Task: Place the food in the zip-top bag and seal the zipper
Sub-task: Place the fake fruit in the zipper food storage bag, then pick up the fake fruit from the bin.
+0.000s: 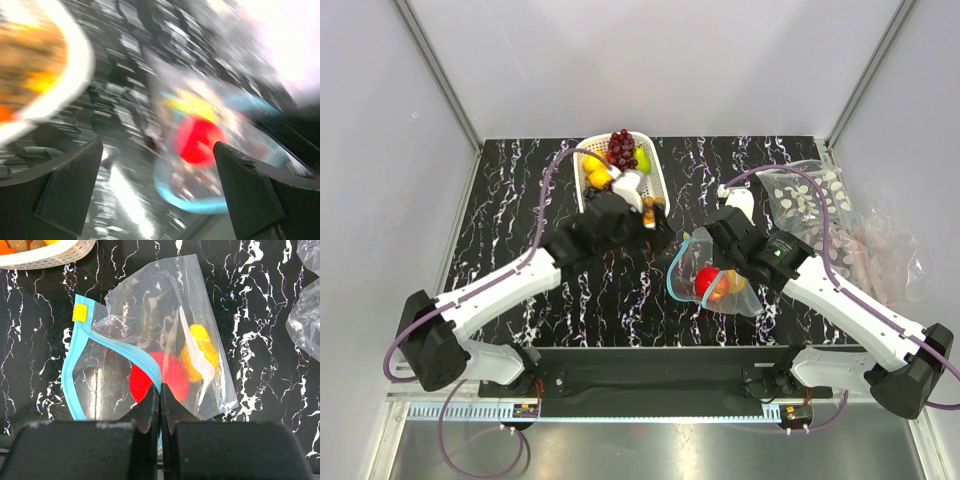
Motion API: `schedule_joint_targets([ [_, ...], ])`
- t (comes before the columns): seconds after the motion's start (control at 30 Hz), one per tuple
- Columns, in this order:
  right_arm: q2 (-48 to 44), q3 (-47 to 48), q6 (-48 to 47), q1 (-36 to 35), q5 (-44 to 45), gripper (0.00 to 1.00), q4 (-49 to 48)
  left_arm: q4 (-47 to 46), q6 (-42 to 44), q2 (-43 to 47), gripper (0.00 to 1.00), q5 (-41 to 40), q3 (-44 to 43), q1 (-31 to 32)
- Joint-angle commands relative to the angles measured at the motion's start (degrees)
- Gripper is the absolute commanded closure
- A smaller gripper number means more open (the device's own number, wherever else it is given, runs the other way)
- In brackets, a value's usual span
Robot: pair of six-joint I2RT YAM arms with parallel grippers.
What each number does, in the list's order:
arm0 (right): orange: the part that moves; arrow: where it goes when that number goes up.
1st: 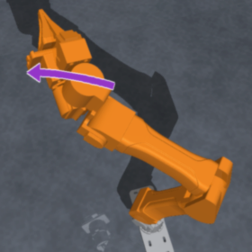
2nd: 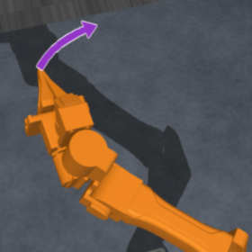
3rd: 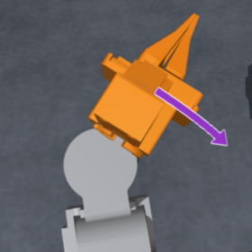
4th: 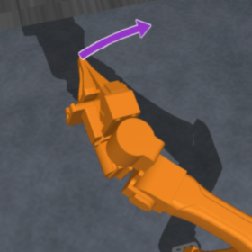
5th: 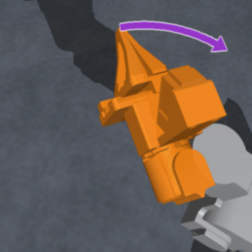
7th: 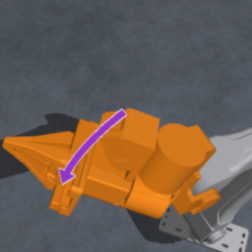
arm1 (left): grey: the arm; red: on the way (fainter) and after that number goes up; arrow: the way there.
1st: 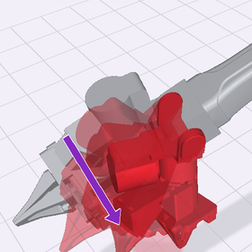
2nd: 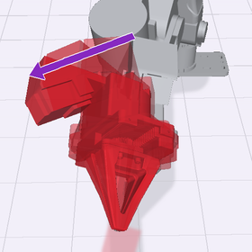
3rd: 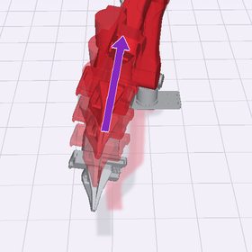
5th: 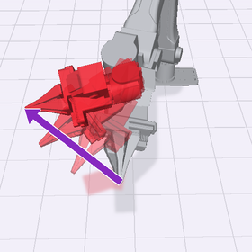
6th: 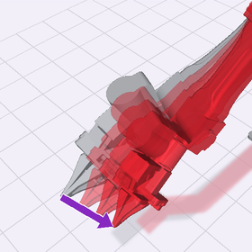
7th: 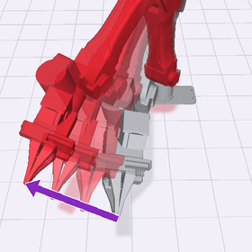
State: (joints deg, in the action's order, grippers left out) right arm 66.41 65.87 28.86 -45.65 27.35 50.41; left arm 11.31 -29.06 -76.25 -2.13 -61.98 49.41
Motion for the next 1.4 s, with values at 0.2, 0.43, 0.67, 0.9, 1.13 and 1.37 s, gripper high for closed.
schedule_joint_targets([
  [0.2,-0.94,0.23,0.84,-0.49,-0.28,0.99,-0.93,13.36,8.05,-6.09,0.01,-3.24,-15.08,-17.84],
  [0.43,-0.06,0.93,0.41,-0.49,-1.6,0.99,-1.63,17.95,13.23,-22.33,0.01,-6.31,-28.0,-22.51],
  [0.67,0.82,1.19,0.4,-0.41,-1.95,0.99,-1.46,24.63,15.7,-41.07,0.01,-4.63,-47.14,-25.06],
  [0.9,-0.4,-0.3,0.93,-0.41,-2.22,0.99,-1.72,27.19,15.0,-54.08,0.01,-3.24,-56.76,-26.73],
  [1.13,-1.2,-0.74,0.93,-0.49,-2.22,0.99,-1.46,25.44,15.08,-53.32,0.63,1.6,-55.2,-28.23],
  [1.37,-1.2,-0.21,0.84,-0.41,-2.13,0.99,-1.02,16.73,15.0,-36.44,0.75,6.61,-42.01,-28.14],
])
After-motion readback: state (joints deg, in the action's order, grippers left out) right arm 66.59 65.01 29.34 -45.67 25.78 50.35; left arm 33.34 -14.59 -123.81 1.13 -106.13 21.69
